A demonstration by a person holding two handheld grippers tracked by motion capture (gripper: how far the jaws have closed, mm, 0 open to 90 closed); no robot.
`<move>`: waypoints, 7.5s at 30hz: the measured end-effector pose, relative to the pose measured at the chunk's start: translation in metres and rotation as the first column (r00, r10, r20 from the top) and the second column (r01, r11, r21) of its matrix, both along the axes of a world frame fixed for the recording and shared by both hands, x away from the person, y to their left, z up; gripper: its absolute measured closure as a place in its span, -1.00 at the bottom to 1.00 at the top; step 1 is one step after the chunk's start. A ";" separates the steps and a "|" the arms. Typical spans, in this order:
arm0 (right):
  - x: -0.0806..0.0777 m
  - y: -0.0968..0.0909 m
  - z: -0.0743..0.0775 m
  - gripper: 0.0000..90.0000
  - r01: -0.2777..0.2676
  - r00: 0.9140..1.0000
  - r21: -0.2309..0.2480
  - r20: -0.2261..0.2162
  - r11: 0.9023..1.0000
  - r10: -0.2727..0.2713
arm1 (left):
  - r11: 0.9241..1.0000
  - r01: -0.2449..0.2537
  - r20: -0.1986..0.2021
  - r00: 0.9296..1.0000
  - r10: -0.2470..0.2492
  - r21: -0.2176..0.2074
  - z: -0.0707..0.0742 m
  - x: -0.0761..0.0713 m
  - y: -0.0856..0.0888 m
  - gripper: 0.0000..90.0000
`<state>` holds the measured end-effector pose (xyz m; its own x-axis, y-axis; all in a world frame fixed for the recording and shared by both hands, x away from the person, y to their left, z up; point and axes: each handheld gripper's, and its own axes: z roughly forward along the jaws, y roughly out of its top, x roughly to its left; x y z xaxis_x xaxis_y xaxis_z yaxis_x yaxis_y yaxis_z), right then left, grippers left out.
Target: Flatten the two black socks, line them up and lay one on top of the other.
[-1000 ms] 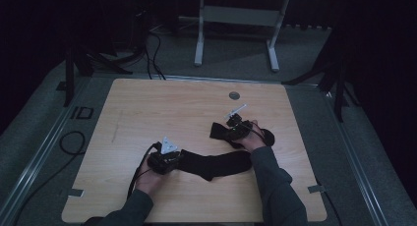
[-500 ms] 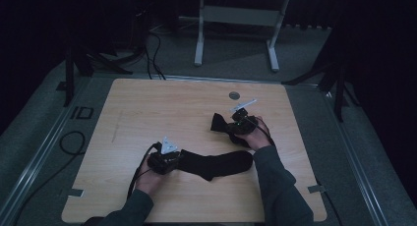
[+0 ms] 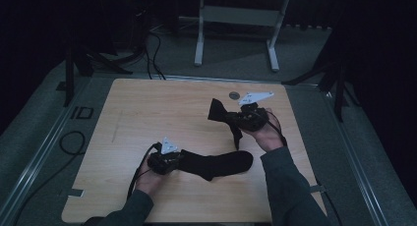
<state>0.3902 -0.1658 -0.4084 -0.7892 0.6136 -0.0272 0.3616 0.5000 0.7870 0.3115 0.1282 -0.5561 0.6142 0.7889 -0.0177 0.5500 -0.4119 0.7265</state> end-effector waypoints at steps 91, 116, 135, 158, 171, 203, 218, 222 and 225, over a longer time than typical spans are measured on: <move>-0.051 0.081 -0.086 0.48 -0.035 0.948 -0.014 -0.318 0.999 0.028 | 0.998 0.031 0.027 0.999 -0.032 0.055 0.001 -0.006 -0.007 0.74; -0.046 -0.010 -0.119 0.26 0.305 0.914 -0.165 -0.227 0.938 -0.337 | 0.999 0.025 0.016 1.000 -0.026 0.047 0.001 -0.006 -0.007 0.76; -0.046 -0.009 -0.134 0.77 0.289 0.902 -0.122 -0.298 0.950 -0.313 | 0.999 0.024 0.018 1.000 -0.025 0.049 0.001 -0.006 -0.007 0.76; -0.062 -0.005 -0.107 0.90 0.274 0.936 -0.059 -0.213 0.960 -0.280 | 0.999 0.018 0.014 1.000 -0.019 0.037 0.000 -0.006 -0.008 0.76; -0.071 -0.007 -0.088 0.90 0.253 0.950 -0.016 -0.184 0.967 -0.252 | 0.999 0.019 0.013 1.000 -0.020 0.037 0.000 -0.006 -0.008 0.75; -0.082 -0.037 -0.054 0.90 0.303 0.948 0.047 -0.118 0.952 -0.296 | 0.999 0.025 0.009 1.000 -0.026 0.031 0.000 -0.006 -0.008 0.75; -0.064 -0.051 -0.082 0.88 0.360 0.916 0.002 -0.190 0.933 -0.353 | 0.999 0.027 0.009 1.000 -0.027 0.031 0.000 -0.006 -0.008 0.75; -0.060 -0.052 -0.089 0.88 0.365 0.911 -0.014 -0.202 0.931 -0.361 | 0.999 0.028 0.009 1.000 -0.028 0.032 0.000 -0.006 -0.008 0.75; -0.058 -0.053 -0.094 0.87 0.368 0.907 -0.022 -0.211 0.929 -0.365 | 0.999 0.027 0.009 1.000 -0.028 0.032 0.000 -0.006 -0.008 0.75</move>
<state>0.3318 -0.2185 -0.5020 -0.4951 0.8596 0.1265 0.6730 0.2874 0.6815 0.3053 0.1199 -0.5563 0.6358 0.7717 0.0131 0.5310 -0.4497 0.7182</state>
